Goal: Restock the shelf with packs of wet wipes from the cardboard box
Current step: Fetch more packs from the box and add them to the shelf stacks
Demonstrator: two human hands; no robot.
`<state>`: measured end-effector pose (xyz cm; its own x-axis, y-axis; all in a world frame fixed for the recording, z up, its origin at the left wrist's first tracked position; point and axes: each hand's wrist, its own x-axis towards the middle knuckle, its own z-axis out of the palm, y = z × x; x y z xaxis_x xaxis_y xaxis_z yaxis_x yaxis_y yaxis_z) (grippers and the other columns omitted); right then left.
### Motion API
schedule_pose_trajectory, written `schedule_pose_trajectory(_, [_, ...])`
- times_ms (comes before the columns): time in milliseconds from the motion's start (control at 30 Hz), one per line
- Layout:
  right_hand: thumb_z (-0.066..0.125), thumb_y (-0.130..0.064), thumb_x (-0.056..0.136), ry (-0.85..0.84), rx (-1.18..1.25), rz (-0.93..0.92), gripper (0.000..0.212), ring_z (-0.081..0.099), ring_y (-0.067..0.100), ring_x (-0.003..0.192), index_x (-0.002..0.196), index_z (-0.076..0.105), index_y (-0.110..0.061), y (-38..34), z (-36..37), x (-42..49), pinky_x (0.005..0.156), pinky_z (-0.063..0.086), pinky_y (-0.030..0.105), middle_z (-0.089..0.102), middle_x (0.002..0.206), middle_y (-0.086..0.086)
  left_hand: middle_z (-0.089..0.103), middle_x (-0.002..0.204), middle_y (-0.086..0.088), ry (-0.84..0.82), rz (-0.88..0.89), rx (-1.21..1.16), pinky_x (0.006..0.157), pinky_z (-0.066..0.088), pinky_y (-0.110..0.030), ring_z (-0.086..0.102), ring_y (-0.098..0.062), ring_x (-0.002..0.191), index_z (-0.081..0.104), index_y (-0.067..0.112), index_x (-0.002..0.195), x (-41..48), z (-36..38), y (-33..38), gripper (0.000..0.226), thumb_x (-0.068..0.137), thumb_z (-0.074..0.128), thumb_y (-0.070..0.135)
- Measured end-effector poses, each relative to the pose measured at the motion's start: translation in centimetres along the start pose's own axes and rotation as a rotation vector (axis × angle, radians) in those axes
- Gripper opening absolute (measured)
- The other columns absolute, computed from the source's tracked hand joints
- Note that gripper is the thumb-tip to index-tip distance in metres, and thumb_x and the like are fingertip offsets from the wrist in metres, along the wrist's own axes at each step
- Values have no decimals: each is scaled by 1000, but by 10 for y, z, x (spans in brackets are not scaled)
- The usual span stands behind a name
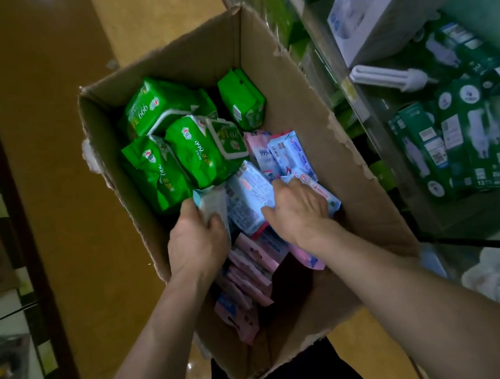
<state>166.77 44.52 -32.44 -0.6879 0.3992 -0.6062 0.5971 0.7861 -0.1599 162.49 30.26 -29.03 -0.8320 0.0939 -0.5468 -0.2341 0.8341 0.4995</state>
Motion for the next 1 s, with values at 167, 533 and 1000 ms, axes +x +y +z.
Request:
schedule_pose_trajectory(167, [56,-48,91,-66,53,105,62,52,30,117,139,37,-13,-9,-4,20,82,41,35,52,128,13,57,94,-5,-34,15,19,70,39,-33,53,-27,83,50,12,113,1,2,-3,20,95,50,20])
schedule_pose_trajectory(533, [67,-26,82,-131,611,173,59,57,31,109,128,36,-8,-26,8,-2,85,46,34,57,121,10,60,105,-8,-192,-204,-148,74,47,-31,56,-23,89,56,9,125,7,3,4,42,84,65,12])
schedule_pose_trajectory(1000, [65,-31,80,-16,332,-144,18,64,28,89,95,59,-25,-1,-103,-33,75,51,30,67,97,6,57,92,-9,-160,-196,-224,85,55,-50,61,-31,92,46,12,102,-35,-63,37,17,91,59,17])
